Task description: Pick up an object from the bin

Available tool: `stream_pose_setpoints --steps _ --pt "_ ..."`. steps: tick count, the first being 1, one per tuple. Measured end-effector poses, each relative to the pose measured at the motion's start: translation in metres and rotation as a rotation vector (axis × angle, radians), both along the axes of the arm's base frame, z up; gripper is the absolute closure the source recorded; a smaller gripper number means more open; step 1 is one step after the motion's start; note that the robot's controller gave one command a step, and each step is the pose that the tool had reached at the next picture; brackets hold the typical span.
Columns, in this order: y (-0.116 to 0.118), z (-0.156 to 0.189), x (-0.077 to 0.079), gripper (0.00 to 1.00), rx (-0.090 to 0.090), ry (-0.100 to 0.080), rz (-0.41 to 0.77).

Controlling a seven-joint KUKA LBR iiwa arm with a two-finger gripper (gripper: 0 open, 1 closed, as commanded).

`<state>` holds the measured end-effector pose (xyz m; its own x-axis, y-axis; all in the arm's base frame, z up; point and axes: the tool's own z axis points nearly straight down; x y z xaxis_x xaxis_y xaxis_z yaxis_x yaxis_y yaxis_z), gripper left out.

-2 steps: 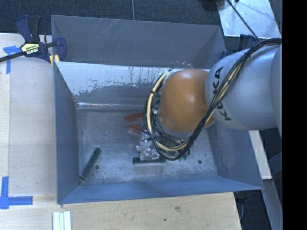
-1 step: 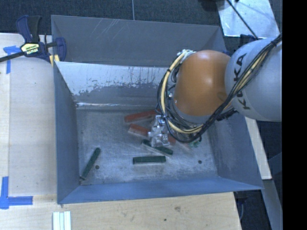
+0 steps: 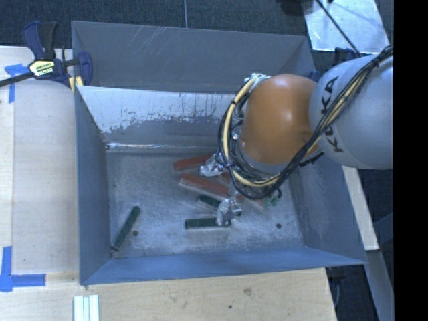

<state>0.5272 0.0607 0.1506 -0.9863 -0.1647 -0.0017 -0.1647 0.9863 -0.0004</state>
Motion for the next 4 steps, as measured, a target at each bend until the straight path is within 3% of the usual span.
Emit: stream_pose_setpoints --steps 1,2,3,4 --pt "0.000 -0.003 0.000 0.00 0.000 0.001 0.005" --pt "0.001 -0.067 -0.010 1.00 0.011 -0.058 0.113" --pt "0.001 -0.067 -0.010 1.00 0.011 -0.058 0.113" --pt "-0.014 0.121 -0.005 1.00 0.000 -0.010 0.089"
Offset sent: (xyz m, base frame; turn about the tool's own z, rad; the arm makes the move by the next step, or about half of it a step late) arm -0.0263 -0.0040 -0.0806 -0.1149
